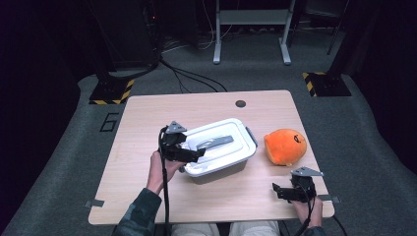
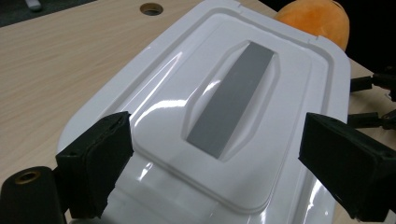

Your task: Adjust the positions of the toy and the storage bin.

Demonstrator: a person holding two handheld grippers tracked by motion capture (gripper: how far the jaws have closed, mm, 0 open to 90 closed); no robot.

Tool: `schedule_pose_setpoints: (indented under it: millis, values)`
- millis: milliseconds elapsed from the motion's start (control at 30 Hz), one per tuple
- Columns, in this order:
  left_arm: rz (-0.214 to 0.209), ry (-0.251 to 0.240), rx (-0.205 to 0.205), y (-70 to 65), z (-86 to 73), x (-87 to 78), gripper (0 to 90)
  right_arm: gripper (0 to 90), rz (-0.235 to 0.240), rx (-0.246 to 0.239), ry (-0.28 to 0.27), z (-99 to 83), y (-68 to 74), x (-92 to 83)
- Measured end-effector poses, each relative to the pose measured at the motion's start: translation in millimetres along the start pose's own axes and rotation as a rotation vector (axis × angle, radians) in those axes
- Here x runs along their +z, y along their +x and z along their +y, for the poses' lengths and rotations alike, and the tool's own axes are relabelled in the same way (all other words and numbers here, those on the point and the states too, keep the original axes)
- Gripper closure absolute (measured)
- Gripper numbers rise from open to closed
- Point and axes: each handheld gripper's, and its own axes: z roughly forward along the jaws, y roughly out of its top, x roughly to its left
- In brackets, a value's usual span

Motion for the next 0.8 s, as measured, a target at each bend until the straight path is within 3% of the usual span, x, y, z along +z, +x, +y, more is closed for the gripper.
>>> schedule_pose_setpoints:
  millis: [300, 500, 733, 800]
  values:
    - [-0.035, 0.022, 0.046, -4.0, 19.9, 22.5, 9.4, 10.2, 0.002, -0.015, -0.017, -1.4, -1.3, 1.5]
    - [-0.055, 0.008, 0.047, -2.8, 30.5, 32.2, 10.3, 10.4, -0.004, -0.012, -0.020, -1.4, -1.5, 1.8]
    - [-0.082, 0.016, 0.046, -1.1, 34.3, 43.0, 11.5, 10.4, -0.011, -0.012, -0.018, -1.1, -0.3, 2.3]
    - [-0.084, 0.026, 0.069, -1.6, 35.4, 45.7, 12.7, 10.6, -0.010, -0.012, -0.019, -1.4, -0.3, 2.1]
